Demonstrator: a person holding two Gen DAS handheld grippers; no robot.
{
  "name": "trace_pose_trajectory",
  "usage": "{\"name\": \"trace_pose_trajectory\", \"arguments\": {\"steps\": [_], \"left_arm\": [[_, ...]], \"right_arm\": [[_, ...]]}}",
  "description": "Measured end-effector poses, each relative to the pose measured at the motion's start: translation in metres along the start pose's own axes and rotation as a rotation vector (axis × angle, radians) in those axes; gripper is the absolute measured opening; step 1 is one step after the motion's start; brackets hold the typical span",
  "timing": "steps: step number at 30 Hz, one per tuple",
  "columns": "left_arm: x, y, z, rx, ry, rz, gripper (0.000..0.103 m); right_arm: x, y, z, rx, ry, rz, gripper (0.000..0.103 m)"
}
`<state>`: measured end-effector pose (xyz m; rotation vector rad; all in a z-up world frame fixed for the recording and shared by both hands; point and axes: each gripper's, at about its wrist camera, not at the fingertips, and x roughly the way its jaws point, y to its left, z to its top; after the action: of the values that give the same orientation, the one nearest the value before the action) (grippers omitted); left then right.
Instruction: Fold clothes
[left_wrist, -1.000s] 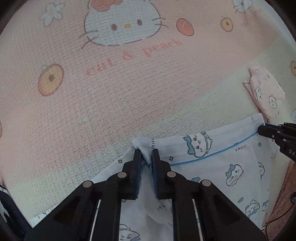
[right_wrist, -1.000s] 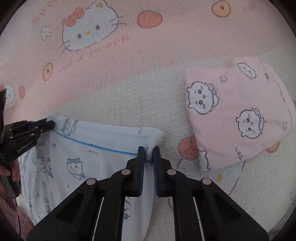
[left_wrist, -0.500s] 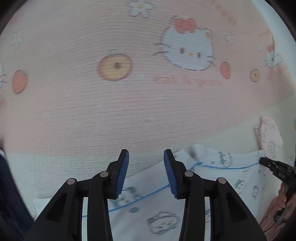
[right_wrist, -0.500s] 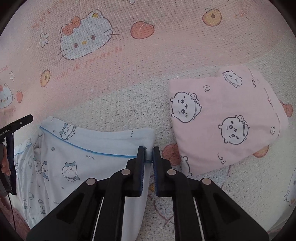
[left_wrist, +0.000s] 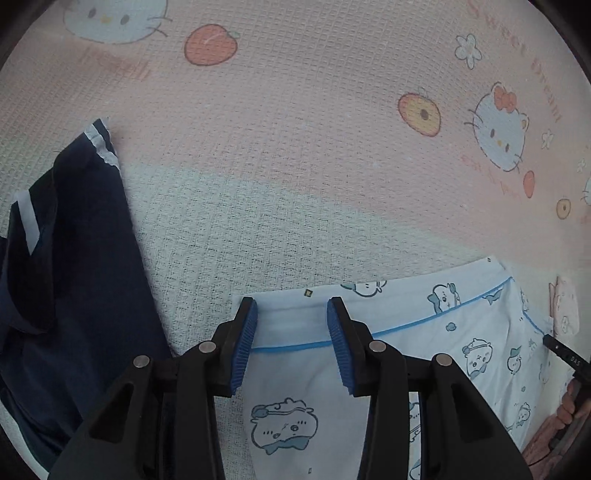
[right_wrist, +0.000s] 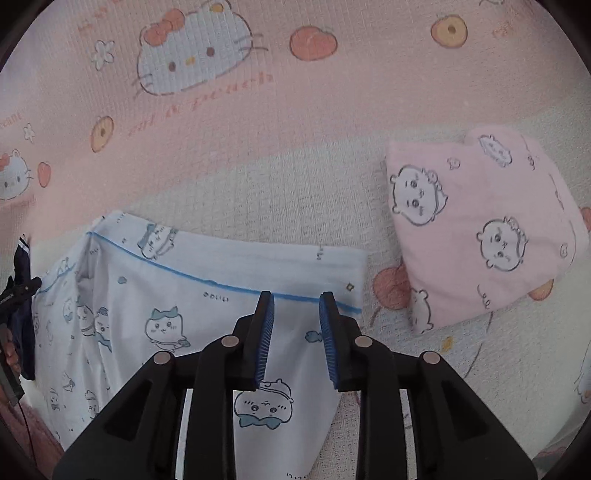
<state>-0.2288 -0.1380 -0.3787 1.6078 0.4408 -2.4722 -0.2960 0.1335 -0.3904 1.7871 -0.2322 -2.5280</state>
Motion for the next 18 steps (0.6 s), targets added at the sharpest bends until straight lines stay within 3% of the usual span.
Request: {"name": "trace_pose_trajectory", "arguments": {"steps": [5, 9, 11, 15, 18], "left_arm": [[-0.011, 0.016, -0.011, -0.062, -0.014, 0.078, 0.041], [-0.016, 0.019, -0.017, -0.041, -0.040, 0.110, 0.039], [-0.021, 0.018, -0.018, -0.024, -0.061, 0.119, 0.005], [-0.030, 0.017, -0.022, 0.009, -0.100, 0.136, 0.005], [-0.027, 0.040, -0.020, -0.028, -0.037, 0.145, 0.009]], "right_arm": [[-0.012, 0.015, -0.008, -0.044, -0.021, -0.027, 0.025], [-0.017, 0.044, -0.007, -0.124, -0.005, 0.026, 0.025], [-0.015, 0.058, -0.006, -0.161, 0.008, 0.030, 0.026], [-0.009, 0.061, -0.009, -0.150, 0.042, 0.016, 0.026], [-0.009, 0.048, -0.013, -0.127, 0.045, -0.009, 0.026]]}}
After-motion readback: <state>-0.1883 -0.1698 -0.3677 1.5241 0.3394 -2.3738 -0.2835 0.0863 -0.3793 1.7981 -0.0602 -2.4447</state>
